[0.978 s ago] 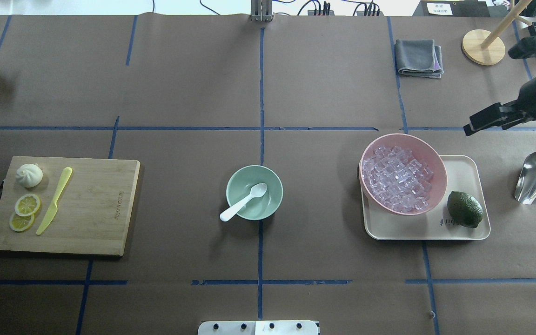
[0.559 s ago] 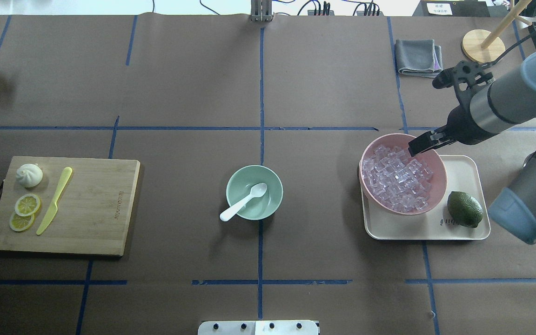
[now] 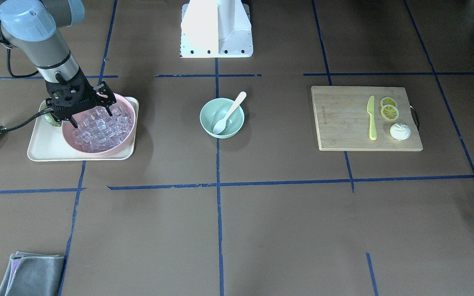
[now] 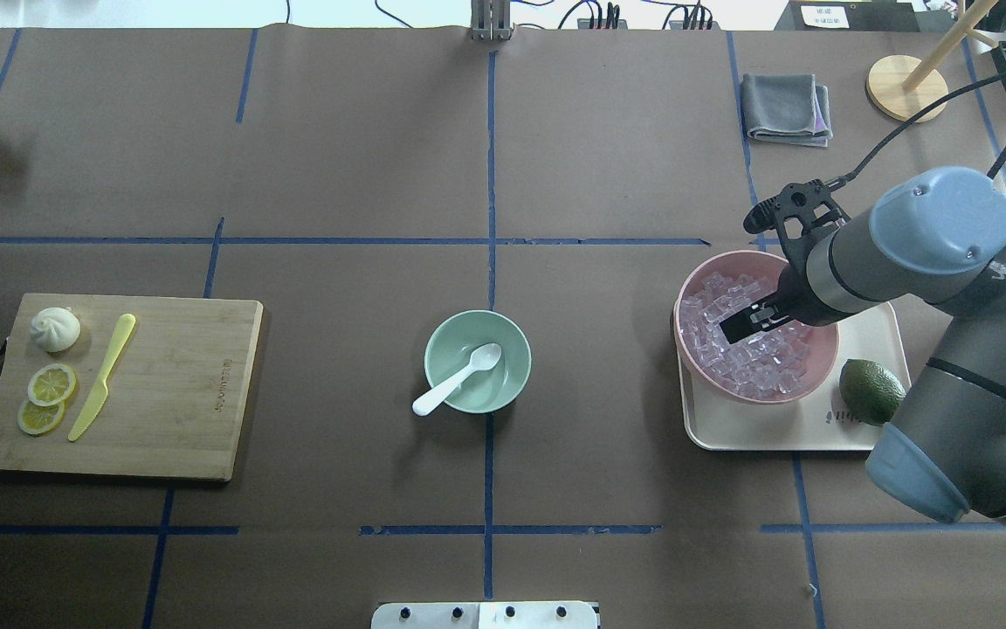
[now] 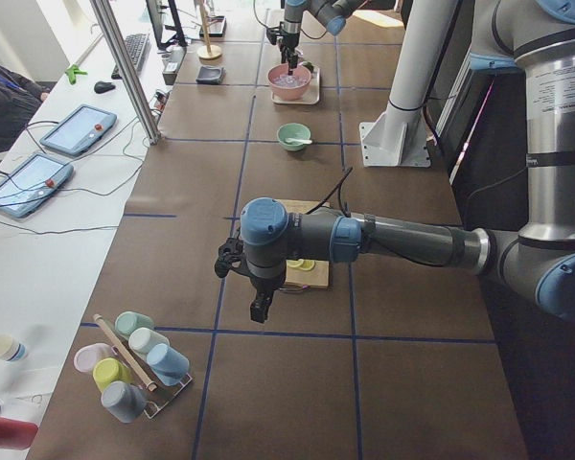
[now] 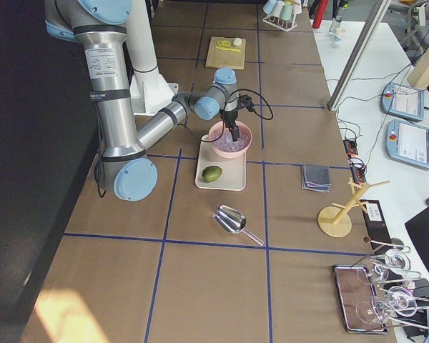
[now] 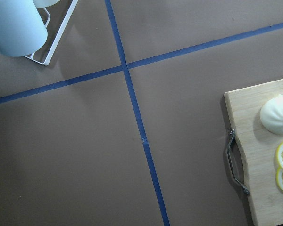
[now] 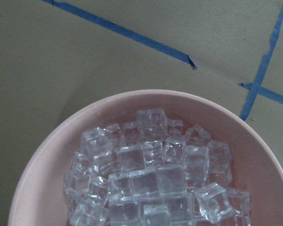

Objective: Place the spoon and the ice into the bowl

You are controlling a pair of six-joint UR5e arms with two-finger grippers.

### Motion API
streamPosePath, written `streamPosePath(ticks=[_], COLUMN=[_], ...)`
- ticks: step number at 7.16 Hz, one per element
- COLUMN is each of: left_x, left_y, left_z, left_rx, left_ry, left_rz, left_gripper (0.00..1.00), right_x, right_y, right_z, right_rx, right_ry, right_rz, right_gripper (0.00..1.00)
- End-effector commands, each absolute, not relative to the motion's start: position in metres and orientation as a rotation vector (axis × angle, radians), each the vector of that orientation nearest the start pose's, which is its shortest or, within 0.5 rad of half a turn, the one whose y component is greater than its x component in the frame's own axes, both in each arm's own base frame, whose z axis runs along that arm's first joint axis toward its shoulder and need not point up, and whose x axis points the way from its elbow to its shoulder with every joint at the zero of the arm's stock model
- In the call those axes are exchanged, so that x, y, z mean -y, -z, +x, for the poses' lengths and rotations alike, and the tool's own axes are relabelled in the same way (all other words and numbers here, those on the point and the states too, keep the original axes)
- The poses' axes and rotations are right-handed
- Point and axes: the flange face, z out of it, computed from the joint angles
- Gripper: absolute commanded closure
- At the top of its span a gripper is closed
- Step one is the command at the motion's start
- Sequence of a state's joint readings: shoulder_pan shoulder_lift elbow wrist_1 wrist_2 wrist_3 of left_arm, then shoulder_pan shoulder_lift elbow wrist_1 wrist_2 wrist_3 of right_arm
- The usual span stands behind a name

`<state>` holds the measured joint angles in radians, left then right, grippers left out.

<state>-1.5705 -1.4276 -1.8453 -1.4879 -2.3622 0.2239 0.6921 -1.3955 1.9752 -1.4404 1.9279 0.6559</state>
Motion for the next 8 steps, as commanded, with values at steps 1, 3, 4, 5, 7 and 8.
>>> streamPosePath(ticks=[1, 3, 4, 5, 7, 8], left_x=[0.4294, 0.4293, 0.4293, 0.4293, 0.4293, 0.4293], left_y=[-0.5986, -0.5978, -0.5971, -0.5978, -0.5978, -0.5971], left_z=[-0.0624, -0.0631, -0.0631, -0.0631, -0.0631, -0.0631], left_rx=[-0.784, -0.783, -0.783, -0.783, -0.783, -0.783], left_ry=[-0.230, -0.230, -0.231, -0.230, -0.230, -0.231], left_rz=[0.131, 0.133, 0.135, 0.133, 0.133, 0.135], left_gripper=[0.00, 0.00, 0.00, 0.00, 0.00, 0.00], right_x=[0.4146, 0.4145, 0.4138, 0.4138, 0.4124, 0.4134], right_y=[-0.3805, -0.3824, -0.3818, -0.3835, -0.3809, -0.3802], right_z=[-0.3645, -0.3673, -0.3673, -0.3672, -0.3668, -0.3653], right_rx=[0.723, 0.725, 0.729, 0.726, 0.744, 0.745], right_ry=[0.354, 0.362, 0.366, 0.364, 0.367, 0.362], right_rz=[0.253, 0.243, 0.239, 0.235, 0.218, 0.219], right_gripper=[0.08, 0.29, 0.56, 0.81, 0.97, 0.99])
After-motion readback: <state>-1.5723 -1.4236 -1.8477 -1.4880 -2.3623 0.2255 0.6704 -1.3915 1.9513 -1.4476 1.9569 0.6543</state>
